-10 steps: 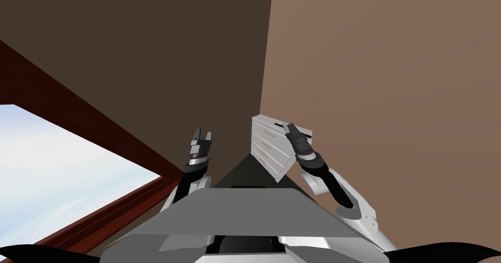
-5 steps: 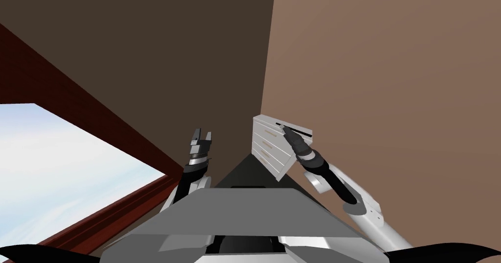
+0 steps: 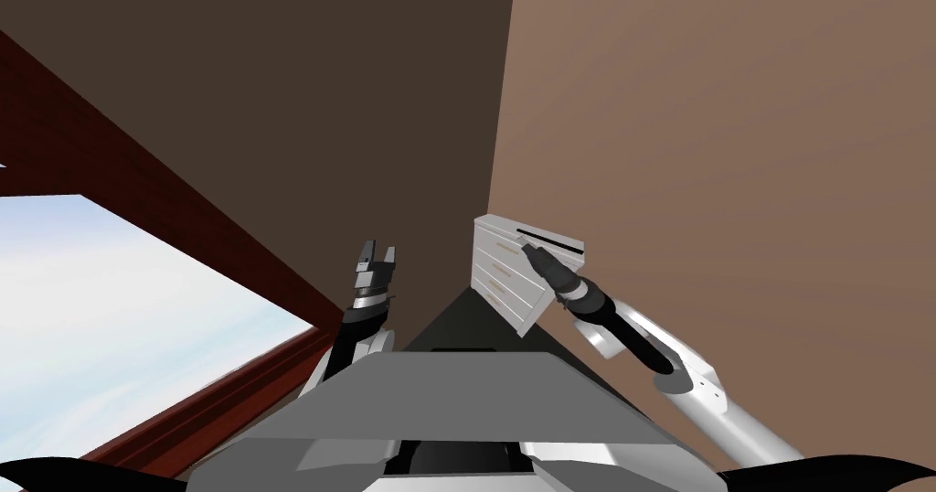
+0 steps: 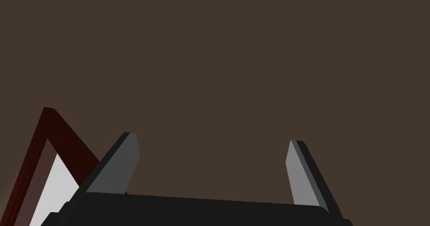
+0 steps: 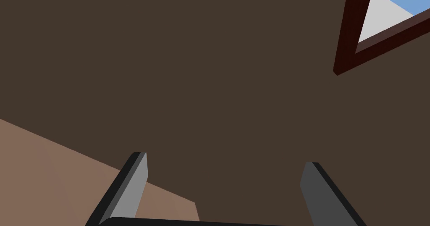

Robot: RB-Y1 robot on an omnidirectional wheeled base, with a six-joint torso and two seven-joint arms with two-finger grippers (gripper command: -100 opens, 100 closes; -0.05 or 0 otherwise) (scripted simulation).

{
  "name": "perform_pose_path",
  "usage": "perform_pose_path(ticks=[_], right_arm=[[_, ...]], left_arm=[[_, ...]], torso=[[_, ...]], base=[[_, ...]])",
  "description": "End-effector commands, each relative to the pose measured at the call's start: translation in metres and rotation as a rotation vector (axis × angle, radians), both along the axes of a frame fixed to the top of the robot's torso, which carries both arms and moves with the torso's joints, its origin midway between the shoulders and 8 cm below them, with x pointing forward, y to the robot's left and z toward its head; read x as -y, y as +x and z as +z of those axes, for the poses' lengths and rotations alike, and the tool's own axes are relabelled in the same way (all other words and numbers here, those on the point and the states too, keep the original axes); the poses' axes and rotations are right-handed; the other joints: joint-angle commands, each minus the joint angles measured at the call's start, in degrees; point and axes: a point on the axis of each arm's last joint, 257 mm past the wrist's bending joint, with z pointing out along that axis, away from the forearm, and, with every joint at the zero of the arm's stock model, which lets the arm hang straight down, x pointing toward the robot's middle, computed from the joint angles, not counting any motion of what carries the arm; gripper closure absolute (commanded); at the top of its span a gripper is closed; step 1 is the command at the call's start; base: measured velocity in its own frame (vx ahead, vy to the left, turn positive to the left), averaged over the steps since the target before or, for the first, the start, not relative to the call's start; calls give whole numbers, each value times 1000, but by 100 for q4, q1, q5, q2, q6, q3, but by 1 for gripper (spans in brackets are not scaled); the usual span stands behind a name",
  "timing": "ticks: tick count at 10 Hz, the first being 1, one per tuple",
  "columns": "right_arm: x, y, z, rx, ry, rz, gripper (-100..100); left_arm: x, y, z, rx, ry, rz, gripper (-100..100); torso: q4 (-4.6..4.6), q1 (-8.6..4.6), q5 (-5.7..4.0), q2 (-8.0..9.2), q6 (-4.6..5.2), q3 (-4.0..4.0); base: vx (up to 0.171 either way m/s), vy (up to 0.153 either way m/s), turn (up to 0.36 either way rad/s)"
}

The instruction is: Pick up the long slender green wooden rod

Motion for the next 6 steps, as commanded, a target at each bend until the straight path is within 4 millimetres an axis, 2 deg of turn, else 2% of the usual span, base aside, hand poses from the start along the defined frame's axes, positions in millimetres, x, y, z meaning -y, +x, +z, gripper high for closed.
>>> perform_pose_path(ticks=[1,6], right_arm=[[-3,-1,-4,-6,-44,18,-100],[-6,1,-28,-37,-186,70,-100]], left_arm=[[0,0,0,0,0,0,0],[0,0,0,0,0,0,0]], torso=[[0,0,0,0,0,0],[-1,-6,-2,-3,1,-2]], base=[[-6,33,2],[-8,49,-33]])
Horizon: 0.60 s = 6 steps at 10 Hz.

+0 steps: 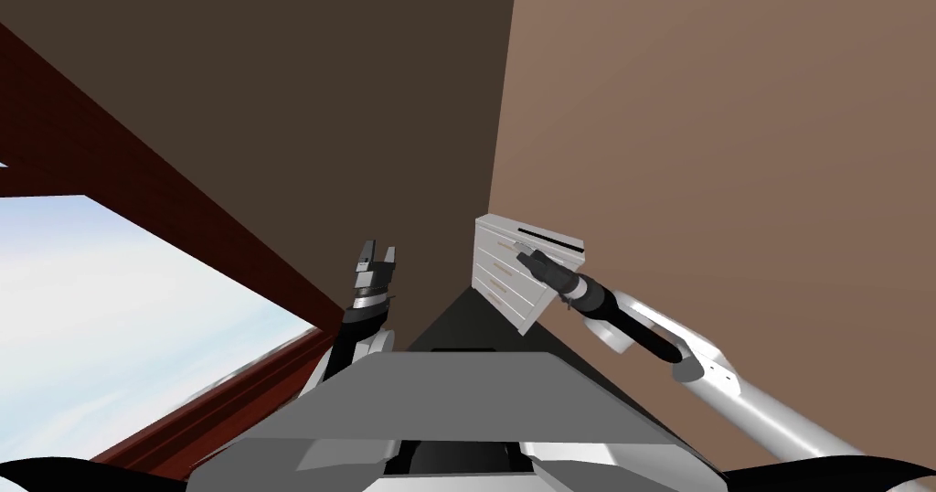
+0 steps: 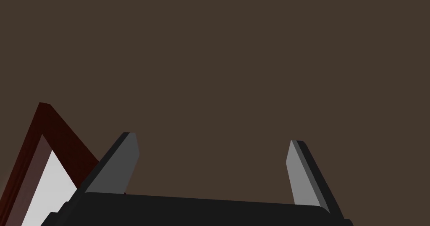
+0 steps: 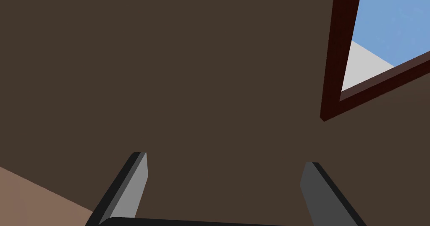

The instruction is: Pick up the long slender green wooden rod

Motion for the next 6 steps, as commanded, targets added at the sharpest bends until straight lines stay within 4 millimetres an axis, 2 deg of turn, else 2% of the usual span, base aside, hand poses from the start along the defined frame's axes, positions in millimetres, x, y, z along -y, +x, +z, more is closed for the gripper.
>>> perform_pose_path(ticks=[1,6], right_arm=[[-3,-2,-6,-7,-47,19,-100],[4,2,-33,-54,-194,60,-100]], left_arm=[[0,0,0,0,0,0,0],[0,0,0,0,0,0,0]], torso=[[0,0,0,0,0,0],[-1,-7,-2,-5,1,-3]], base=[[-1,26,1],[7,38,-39]])
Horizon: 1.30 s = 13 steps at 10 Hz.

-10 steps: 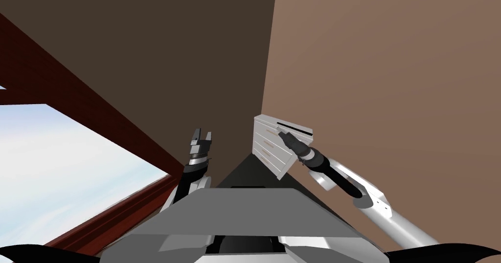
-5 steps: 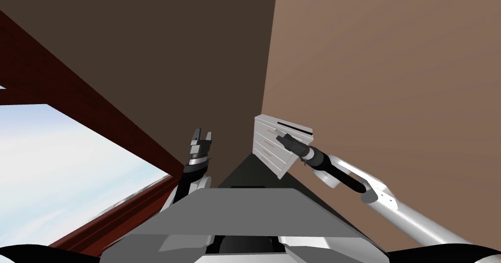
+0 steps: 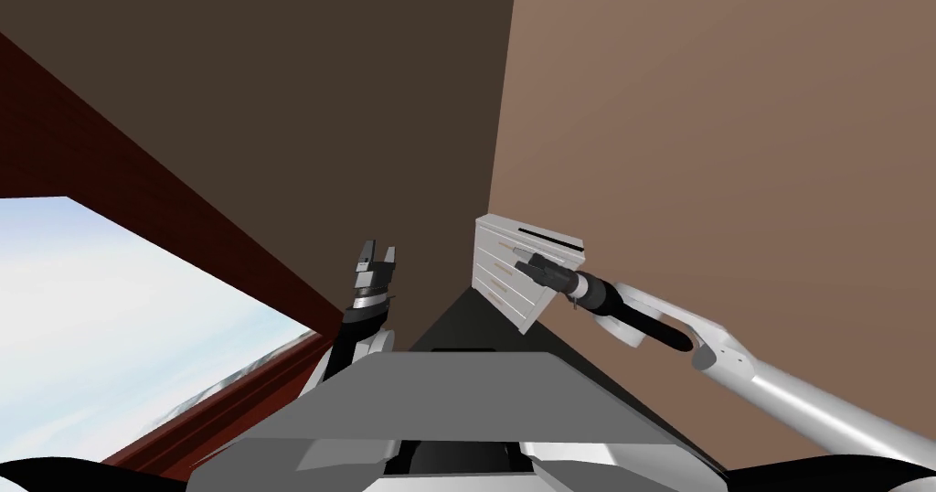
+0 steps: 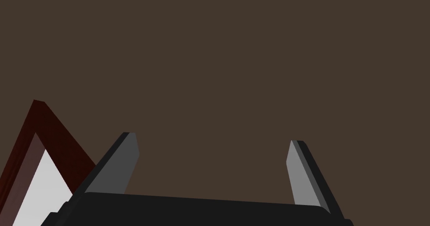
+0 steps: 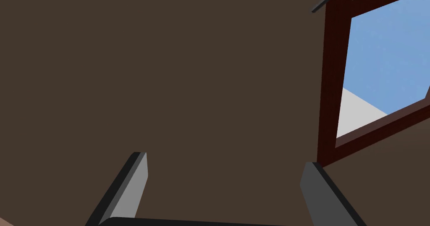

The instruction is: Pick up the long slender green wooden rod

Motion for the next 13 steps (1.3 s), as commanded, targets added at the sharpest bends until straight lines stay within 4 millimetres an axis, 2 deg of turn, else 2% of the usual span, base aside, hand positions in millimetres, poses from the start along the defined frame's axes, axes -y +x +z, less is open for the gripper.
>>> perform_pose_path(ticks=[1,2,3,5,6,8,9,12,13], right_arm=[[-1,-1,-7,-9,-49,18,-100],[-2,-1,-8,-10,-59,22,-100],[7,2,-19,-33,-96,22,-100],[5,0,-24,-41,-154,45,-100],[16,4,-34,-65,-183,39,-100],[15,2,-39,-73,-242,62,-100],[27,7,-49,-101,-272,52,-100],[27,4,-54,-109,-345,80,-100],[41,9,-64,-140,-381,70,-100]], left_arm=[[0,0,0,0,0,0,0],[0,0,0,0,0,0,0],[0,0,0,0,0,0,0],[0,0,0,0,0,0,0],[0,0,0,0,0,0,0],[0,0,0,0,0,0,0],[0,0,0,0,0,0,0],[0,0,0,0,0,0,0],[0,0,0,0,0,0,0]], torso=[[0,0,0,0,0,0],[0,-4,-1,1,-1,0],[0,-9,-2,2,0,1],[-1,0,0,-2,0,-1],[-1,-5,-1,-1,-1,-1],[-2,-3,-1,-6,-1,-4],[-1,-6,-2,-4,-1,-2],[-2,-8,-2,-6,-1,-4],[0,-12,-3,0,-1,-1]], base=[[7,21,3],[1,6,8],[14,32,-68],[15,27,-26],[29,24,-75],[20,23,-18],[33,24,-73],[18,13,-17],[30,8,-87]])
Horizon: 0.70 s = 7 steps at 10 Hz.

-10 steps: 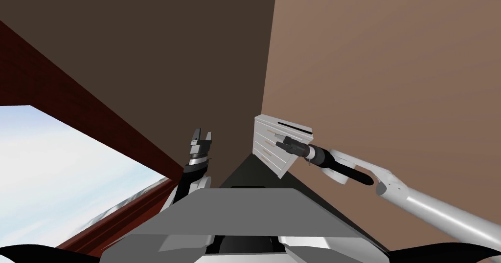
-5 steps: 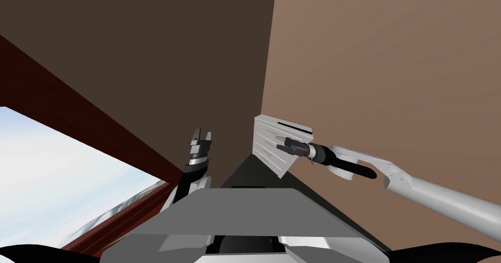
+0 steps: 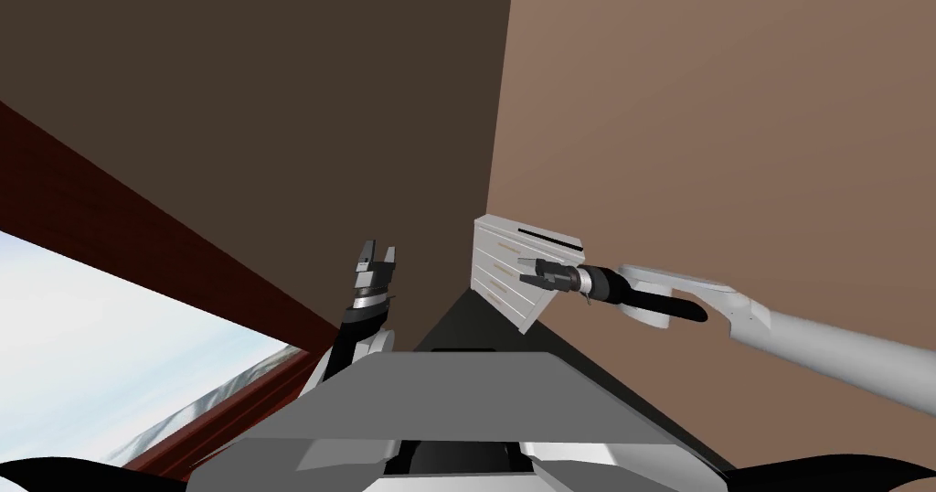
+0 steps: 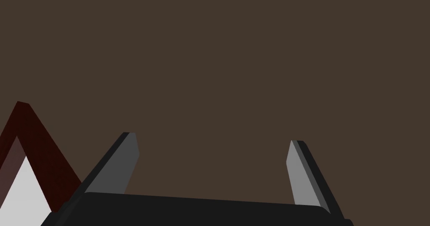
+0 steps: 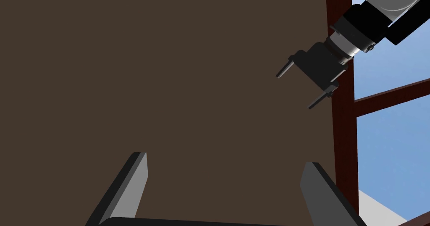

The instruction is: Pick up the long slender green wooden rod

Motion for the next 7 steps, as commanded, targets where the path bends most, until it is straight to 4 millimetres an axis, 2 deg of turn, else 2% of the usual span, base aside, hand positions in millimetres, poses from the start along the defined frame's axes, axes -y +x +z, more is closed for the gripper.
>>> perform_pose_path(ticks=[1,3,4,7], right_arm=[[6,0,-5,-18,-43,7,-100],[6,-1,-7,-23,-78,22,-100],[21,3,-16,-51,-119,7,-100],[22,2,-19,-59,-175,31,-100]], left_arm=[[0,0,0,0,0,0,0],[0,0,0,0,0,0,0],[0,0,0,0,0,0,0],[0,0,0,0,0,0,0]], torso=[[0,0,0,0,0,0],[-1,5,2,-1,-3,-2],[0,1,1,5,-3,2],[-1,2,1,-2,-4,-2]], base=[[43,21,-54],[15,8,6],[37,10,-98],[27,7,-11]])
